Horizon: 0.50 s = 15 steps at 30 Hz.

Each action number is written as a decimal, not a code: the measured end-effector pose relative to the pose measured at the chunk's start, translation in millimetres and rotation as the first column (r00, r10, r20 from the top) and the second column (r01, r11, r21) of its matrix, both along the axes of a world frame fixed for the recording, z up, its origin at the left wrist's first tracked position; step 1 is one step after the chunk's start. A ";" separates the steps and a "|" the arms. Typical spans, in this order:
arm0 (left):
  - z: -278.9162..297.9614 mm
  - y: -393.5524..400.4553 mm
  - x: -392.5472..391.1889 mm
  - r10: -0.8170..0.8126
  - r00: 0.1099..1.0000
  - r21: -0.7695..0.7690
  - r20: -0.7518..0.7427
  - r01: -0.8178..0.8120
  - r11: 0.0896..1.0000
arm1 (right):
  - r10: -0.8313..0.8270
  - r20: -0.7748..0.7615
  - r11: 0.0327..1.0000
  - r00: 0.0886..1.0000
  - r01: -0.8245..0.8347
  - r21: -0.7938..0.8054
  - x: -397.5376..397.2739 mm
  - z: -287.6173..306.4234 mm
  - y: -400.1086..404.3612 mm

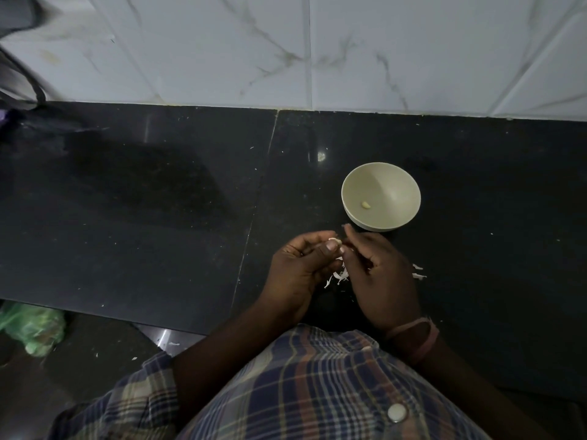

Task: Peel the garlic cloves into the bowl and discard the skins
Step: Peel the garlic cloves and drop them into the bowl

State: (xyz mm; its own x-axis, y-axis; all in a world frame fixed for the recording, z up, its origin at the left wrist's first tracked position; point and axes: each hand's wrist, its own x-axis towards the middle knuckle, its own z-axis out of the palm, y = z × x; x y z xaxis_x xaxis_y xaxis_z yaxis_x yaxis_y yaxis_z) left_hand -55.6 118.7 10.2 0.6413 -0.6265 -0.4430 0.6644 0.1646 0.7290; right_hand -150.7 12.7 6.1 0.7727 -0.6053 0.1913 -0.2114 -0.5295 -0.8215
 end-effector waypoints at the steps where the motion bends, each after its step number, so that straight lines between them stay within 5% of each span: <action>1: 0.7 0.0 0.1 0.004 1.000 0.000 -0.003 -0.004 1.000 | -0.026 0.011 0.999 1.000 0.025 0.039 -0.3 0.5 0.1; 7: 0.8 -0.4 1.3 0.000 0.998 -0.085 -0.070 -0.006 0.996 | -0.223 0.018 0.954 0.975 0.215 0.209 1.5 9.1 3.1; 15: -0.1 0.6 1.8 -0.003 0.994 -0.119 -0.108 -0.010 0.993 | -0.132 -0.049 0.973 0.990 0.139 0.184 -2.8 4.6 -0.6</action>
State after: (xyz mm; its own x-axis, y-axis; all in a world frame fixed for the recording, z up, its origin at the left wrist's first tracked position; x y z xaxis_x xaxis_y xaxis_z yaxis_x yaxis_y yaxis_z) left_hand -53.7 119.3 10.1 0.5958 -0.6771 -0.4320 0.7376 0.2483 0.6280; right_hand -153.5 12.1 10.7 0.6856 -0.7270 0.0384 -0.3020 -0.3320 -0.8936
